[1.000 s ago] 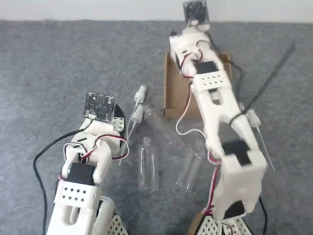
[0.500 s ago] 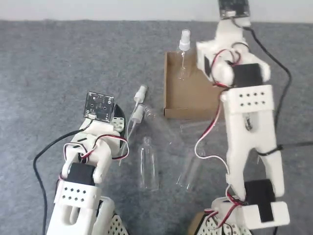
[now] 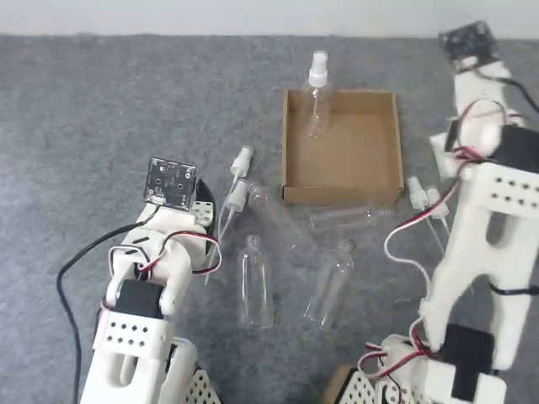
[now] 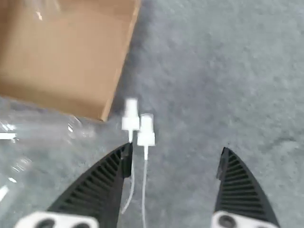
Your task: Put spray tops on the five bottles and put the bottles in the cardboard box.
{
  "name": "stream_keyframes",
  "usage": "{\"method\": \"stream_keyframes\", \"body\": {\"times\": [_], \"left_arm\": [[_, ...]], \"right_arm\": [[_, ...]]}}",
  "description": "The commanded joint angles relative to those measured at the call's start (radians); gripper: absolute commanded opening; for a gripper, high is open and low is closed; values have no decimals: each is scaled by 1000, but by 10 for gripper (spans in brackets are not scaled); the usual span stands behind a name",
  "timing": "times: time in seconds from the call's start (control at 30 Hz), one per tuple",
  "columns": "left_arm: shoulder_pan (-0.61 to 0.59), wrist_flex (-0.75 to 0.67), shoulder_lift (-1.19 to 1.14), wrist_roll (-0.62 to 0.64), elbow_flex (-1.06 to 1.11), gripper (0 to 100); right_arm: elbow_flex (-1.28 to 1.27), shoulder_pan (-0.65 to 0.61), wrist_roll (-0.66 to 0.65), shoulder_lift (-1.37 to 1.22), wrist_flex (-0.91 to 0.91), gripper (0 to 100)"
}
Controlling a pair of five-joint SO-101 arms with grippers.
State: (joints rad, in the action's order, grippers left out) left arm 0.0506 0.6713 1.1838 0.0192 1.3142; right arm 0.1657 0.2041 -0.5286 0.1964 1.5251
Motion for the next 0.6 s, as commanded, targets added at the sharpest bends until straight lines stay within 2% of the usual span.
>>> {"method": "stream_keyframes", "body": {"times": [0.0, 0.2, 0.57], "left_arm": [[-2, -23, 15, -8, -8, 12], [0, -23, 15, -8, -8, 12], [-2, -23, 15, -8, -10, 12]], "right_arm": [[-138, 38, -74, -99, -150, 242], [-204, 64, -74, -255, -351, 242], [-206, 82, -74, -479, -458, 239]]}}
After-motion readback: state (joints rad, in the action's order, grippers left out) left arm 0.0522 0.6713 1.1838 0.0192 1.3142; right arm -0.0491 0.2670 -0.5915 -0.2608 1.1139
